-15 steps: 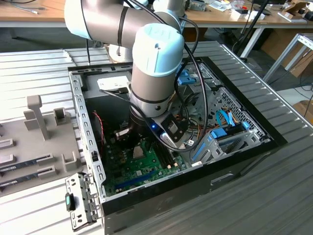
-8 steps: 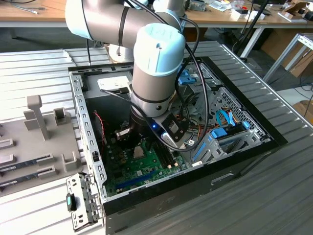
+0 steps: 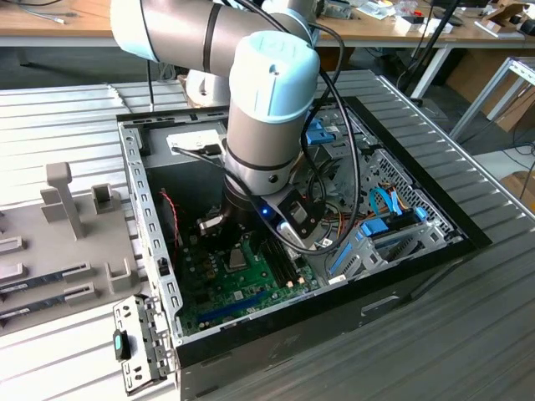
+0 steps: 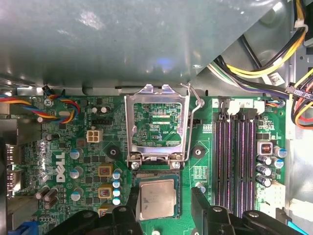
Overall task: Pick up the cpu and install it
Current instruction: 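Close the cpu cover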
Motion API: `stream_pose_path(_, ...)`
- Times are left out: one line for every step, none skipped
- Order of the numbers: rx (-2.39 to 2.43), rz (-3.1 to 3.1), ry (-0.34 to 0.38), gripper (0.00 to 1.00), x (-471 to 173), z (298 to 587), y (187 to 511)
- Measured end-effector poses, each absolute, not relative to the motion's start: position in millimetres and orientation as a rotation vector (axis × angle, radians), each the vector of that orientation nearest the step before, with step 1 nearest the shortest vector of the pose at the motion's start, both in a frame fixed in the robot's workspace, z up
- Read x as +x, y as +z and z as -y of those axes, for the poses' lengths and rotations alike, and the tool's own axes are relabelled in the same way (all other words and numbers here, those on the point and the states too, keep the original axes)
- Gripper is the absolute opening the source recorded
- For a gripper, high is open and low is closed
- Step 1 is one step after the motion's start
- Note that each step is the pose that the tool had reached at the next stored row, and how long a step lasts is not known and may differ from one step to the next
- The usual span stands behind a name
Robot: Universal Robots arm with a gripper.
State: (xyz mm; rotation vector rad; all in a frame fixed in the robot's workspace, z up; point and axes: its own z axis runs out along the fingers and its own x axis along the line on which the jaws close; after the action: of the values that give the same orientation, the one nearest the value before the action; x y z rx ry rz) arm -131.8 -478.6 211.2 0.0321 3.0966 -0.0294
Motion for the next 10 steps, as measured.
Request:
stream_pose_path(0.032,-3.097,-0.029,0.53,-132.3,478.6,211.1)
stream_pose_path(0.032,-3.097,-0.029,0.53,-132.7,478.6,211.0)
stream_pose_path(0.032,-3.097,-0.027,0.53,-132.9,478.6,210.7)
stream_pose_path(0.032,-3.097,-0.026,0.53,-133.1,478.6,210.5)
stream_pose_path(0.032,-3.097,-0.025,0.53,-133.3,478.6,210.5)
stream_pose_path(0.032,-3.097,-0.025,0.53,-133.4,478.6,210.5)
stream_pose_path(0.032,-3.097,-0.025,0.53,-133.5,478.7,211.3)
stream_pose_path(0.032,-3.097,-0.023,0.53,-133.5,478.6,213.9)
stream_pose_path(0.032,-3.097,-0.023,0.53,-133.5,478.6,215.9)
stream_pose_path(0.032,-3.097,-0.021,0.53,-133.5,478.6,219.9)
